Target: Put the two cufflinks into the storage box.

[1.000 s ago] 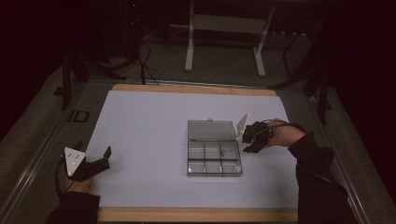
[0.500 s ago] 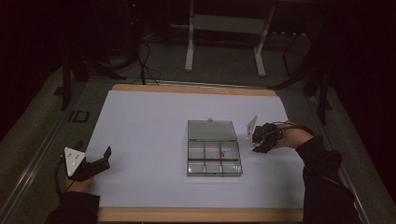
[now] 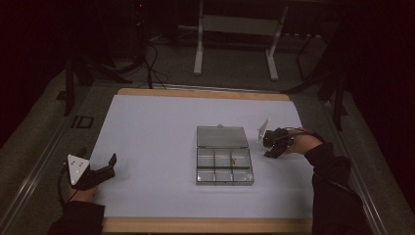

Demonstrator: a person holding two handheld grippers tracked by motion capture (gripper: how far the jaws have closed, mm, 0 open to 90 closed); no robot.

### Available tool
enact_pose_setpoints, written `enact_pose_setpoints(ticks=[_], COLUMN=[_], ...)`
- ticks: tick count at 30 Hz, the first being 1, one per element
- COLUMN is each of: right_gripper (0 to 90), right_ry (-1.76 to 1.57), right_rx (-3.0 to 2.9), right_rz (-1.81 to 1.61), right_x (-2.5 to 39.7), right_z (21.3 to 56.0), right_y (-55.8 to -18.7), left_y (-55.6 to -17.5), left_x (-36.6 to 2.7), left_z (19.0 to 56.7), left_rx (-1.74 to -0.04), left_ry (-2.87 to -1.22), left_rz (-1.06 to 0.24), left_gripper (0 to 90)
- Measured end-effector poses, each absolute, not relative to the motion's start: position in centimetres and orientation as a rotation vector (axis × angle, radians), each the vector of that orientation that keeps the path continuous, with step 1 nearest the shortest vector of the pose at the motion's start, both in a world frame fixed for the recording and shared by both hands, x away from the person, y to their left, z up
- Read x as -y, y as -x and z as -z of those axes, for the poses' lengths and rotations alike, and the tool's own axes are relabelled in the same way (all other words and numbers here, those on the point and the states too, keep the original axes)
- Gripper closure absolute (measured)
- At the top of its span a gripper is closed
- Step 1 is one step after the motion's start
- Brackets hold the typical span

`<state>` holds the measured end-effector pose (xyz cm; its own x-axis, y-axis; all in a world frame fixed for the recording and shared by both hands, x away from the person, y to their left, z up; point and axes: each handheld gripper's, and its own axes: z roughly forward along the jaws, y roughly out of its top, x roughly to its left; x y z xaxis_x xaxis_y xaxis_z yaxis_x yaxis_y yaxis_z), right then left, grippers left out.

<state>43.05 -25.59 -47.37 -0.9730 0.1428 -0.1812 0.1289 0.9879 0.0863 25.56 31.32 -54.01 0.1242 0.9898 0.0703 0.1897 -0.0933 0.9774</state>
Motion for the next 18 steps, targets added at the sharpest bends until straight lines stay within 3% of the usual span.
enact_pose_setpoints(ticks=[18], right_gripper=[64.8], right_ry=[-0.313], right_rx=[-2.997], right_rz=[-0.057], right_x=[25.8], right_z=[49.3], right_y=[-44.1], left_y=[-25.5], left_x=[-31.3], left_z=[54.0], left_rx=[-1.221], left_ry=[-1.466], left_rz=[-1.084], left_gripper=[0.4])
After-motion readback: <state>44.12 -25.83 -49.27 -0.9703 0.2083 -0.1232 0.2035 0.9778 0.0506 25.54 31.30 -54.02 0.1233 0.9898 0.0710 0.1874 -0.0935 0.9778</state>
